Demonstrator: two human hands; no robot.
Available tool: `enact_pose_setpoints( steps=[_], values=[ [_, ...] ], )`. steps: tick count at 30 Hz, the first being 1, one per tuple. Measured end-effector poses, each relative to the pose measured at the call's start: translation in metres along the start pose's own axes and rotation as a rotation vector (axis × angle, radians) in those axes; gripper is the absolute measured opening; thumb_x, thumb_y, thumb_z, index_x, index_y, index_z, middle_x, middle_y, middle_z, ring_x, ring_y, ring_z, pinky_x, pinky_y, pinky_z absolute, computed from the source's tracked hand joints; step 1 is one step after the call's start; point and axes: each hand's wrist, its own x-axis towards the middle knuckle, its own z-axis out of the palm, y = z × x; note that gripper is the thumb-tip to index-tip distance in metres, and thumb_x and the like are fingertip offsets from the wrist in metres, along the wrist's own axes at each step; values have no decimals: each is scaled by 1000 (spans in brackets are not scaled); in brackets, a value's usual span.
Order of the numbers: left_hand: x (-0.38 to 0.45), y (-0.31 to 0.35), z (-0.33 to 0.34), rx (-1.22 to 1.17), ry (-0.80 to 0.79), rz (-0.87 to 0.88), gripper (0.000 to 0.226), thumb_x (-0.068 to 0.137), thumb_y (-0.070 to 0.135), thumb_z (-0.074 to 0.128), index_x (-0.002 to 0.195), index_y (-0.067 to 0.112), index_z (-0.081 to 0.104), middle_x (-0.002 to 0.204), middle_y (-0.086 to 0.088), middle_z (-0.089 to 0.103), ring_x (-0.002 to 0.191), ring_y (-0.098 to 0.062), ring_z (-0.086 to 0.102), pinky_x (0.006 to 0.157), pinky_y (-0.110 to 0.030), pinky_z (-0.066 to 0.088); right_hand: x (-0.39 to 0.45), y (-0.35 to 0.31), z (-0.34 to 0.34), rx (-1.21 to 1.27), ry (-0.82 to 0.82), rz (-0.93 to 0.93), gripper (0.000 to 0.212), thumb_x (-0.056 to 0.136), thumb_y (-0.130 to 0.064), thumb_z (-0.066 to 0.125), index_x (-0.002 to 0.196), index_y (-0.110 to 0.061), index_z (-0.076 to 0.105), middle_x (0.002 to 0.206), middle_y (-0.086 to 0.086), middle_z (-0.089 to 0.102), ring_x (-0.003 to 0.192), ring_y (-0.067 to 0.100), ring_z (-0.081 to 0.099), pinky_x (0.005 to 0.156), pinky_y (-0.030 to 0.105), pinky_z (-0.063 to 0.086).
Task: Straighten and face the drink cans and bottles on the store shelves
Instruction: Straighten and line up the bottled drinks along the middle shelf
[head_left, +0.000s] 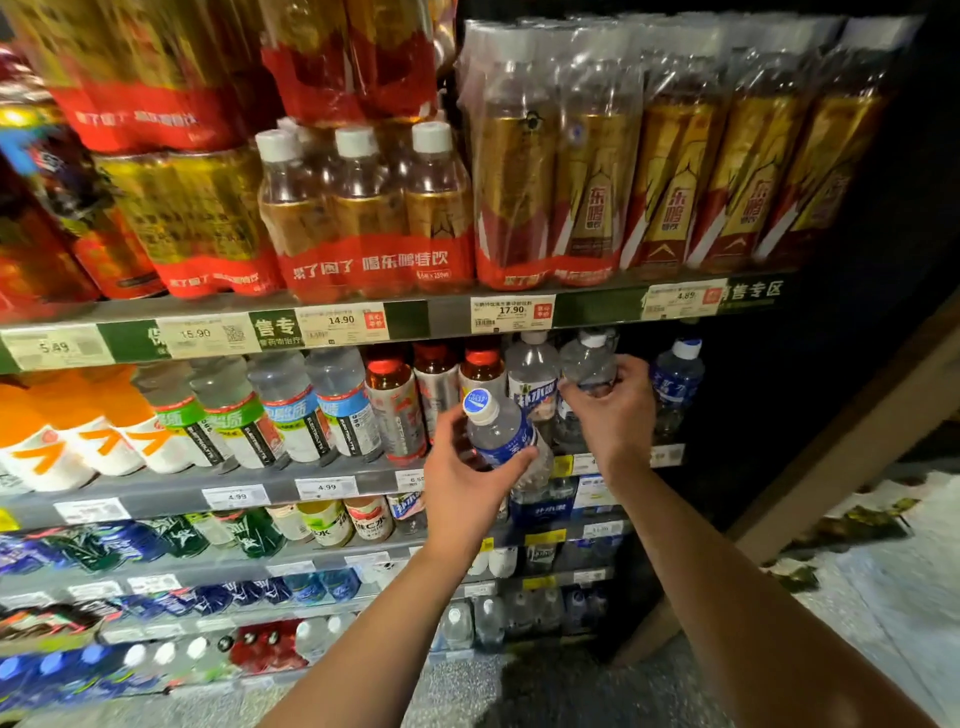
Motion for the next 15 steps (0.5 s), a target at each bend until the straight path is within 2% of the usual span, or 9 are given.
enact_pose_setpoints(
  steps=[2, 4, 5, 7, 11, 13, 15],
  values=[
    [-1, -4, -6, -11, -27, -5, 70, 58, 53, 89, 116, 53, 49, 110, 33, 63, 100, 10, 62, 79, -4, 47, 2, -1, 1, -9, -42, -51, 44, 69, -36, 85, 94, -44, 50, 88, -9, 68, 79, 6, 67, 68, 18, 52],
    [-3, -9, -12, -31, -46, -24, 70, 59, 51, 89, 118, 46, 50, 109, 33, 63, 99, 10, 62, 78, -3, 46, 4, 5, -2, 14, -117, -82, 29, 73, -34, 80, 81, -43, 53, 74, -4, 63, 74, 16, 66, 75, 33, 55],
    [-3, -12, -14, -39, -54, -38, 71, 59, 50, 89, 119, 43, 51, 109, 32, 64, 99, 9, 63, 79, -4, 47, 4, 10, -3, -5, -150, -77, 25, 73, -35, 78, 79, -40, 54, 73, -2, 62, 75, 20, 65, 80, 41, 54],
    [-4, -19, -16, -54, -62, -59, 73, 59, 48, 90, 121, 37, 52, 108, 30, 65, 99, 8, 64, 80, -5, 48, 3, 22, -6, -60, -180, -47, 22, 72, -37, 75, 83, -36, 57, 82, -4, 66, 82, 20, 66, 82, 47, 54],
    [-6, -26, -17, -61, -69, -84, 76, 58, 48, 92, 122, 36, 53, 108, 28, 66, 99, 7, 64, 78, -6, 49, 1, 37, -2, -93, -257, 53, 42, 79, -22, 77, 110, -12, 50, 101, 6, 66, 97, 27, 66, 88, 46, 51],
    [-6, -26, -15, -59, -60, -93, 77, 56, 51, 91, 122, 38, 53, 108, 28, 66, 98, 6, 65, 78, -7, 49, 2, 36, -1, -114, -284, 66, 45, 81, -19, 76, 113, -12, 46, 103, 6, 65, 97, 27, 66, 88, 43, 51],
    [-7, -25, -11, -54, -54, -102, 78, 55, 55, 91, 121, 41, 52, 109, 26, 66, 99, 4, 65, 80, -12, 52, 3, 36, -3, -98, -307, 78, 47, 80, -17, 76, 115, -11, 45, 103, 7, 65, 97, 28, 65, 90, 46, 50]
  ],
)
